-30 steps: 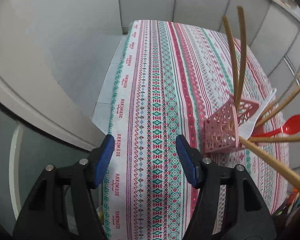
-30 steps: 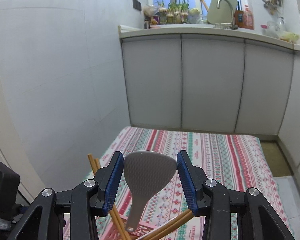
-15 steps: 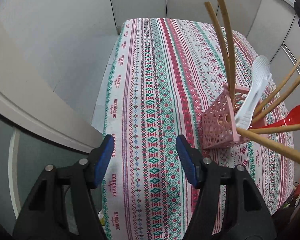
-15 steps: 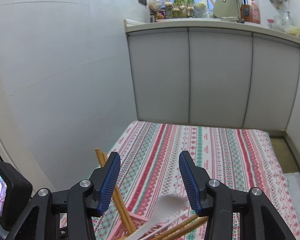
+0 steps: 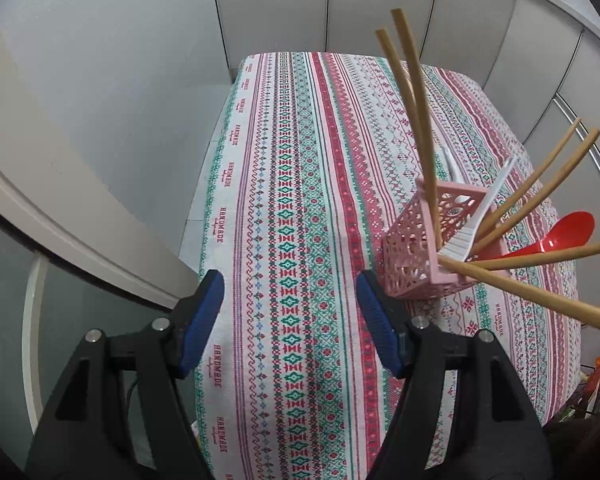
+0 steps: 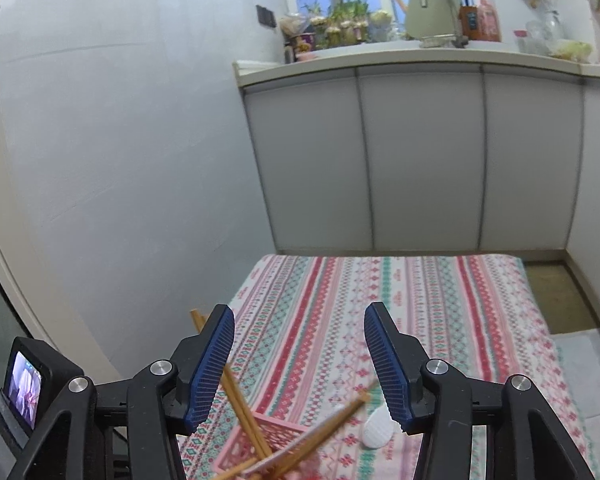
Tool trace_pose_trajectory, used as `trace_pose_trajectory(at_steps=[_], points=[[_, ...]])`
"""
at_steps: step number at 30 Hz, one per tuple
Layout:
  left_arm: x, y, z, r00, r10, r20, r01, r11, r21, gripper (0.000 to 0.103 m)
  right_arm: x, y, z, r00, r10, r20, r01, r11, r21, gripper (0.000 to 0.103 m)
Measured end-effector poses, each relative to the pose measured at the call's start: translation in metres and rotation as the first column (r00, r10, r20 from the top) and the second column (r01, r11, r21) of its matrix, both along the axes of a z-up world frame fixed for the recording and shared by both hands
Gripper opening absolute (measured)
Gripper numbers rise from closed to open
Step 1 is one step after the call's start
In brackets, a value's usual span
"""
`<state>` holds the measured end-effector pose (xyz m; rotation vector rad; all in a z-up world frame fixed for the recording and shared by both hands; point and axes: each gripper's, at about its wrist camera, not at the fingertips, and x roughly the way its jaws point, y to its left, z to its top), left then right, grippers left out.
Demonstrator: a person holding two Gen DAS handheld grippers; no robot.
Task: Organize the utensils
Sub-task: 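Lower the white rice paddle into the pink basket and open the right tool, then grasp the rice paddle handle again with the right tool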
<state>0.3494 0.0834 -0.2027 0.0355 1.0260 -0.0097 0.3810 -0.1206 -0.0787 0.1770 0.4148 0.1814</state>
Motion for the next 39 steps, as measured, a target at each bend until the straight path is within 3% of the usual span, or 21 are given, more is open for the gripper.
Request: trace_pose_trajectory(at_steps=[4, 7, 10, 13, 18, 21, 29, 33, 35, 39], points=[[-0.003, 0.001, -0.001, 1.0, 0.008, -0.021, -0.008, 1.0, -0.024, 0.076, 0.003, -0.035, -0.006, 0.995, -0.046, -0.089, 0.048, 0.999, 0.019, 0.059], [-0.004, 0.001, -0.003, 0.999, 0.018, -0.039, -0.019, 1.0, -0.024, 0.077, 0.026, -0.061, -0.025, 0.969, -0.072, -0.235, 0.081, 0.996, 0.025, 0.059], [-0.005, 0.001, -0.004, 0.997, 0.036, -0.062, -0.038, 0.999, -0.019, 0.082, 0.064, -0.079, -0.059, 0.901, -0.056, -0.429, 0.081, 0.996, 0.04, 0.059], [-0.006, 0.004, -0.004, 0.996, 0.046, -0.074, -0.049, 0.998, -0.042, 0.083, 0.108, -0.089, -0.102, 0.809, 0.016, -0.588, 0.061, 0.992, 0.112, 0.056], [-0.003, 0.004, -0.007, 0.996, 0.036, -0.078, -0.039, 0.998, -0.039, 0.083, 0.167, -0.084, -0.164, 0.704, 0.08, -0.706, 0.049, 0.986, 0.161, 0.045], [-0.001, 0.006, -0.01, 0.995, 0.041, -0.086, -0.043, 0.999, -0.029, 0.083, 0.197, -0.077, -0.191, 0.665, 0.087, -0.742, 0.048, 0.986, 0.159, 0.041], [0.005, 0.006, -0.019, 0.993, 0.046, -0.11, -0.049, 0.999, -0.02, 0.083, 0.249, -0.054, -0.223, 0.628, 0.077, -0.774, 0.024, 0.993, 0.118, 0.032], [0.007, 0.003, -0.021, 0.993, 0.036, -0.115, -0.039, 0.999, -0.021, 0.083, 0.259, -0.039, -0.225, 0.645, 0.02, -0.764, -0.001, 1.0, 0.025, 0.02], [0.008, 0.003, -0.022, 0.992, 0.037, -0.117, -0.039, 0.999, -0.023, 0.083, 0.257, -0.034, -0.225, 0.655, 0.003, -0.756, -0.007, 1.0, -0.002, 0.019], [0.008, 0.002, -0.023, 0.992, 0.036, -0.119, -0.04, 0.999, -0.034, 0.083, 0.255, -0.029, -0.226, 0.667, 0.004, -0.745, 0.003, 1.0, 0.007, 0.016]])
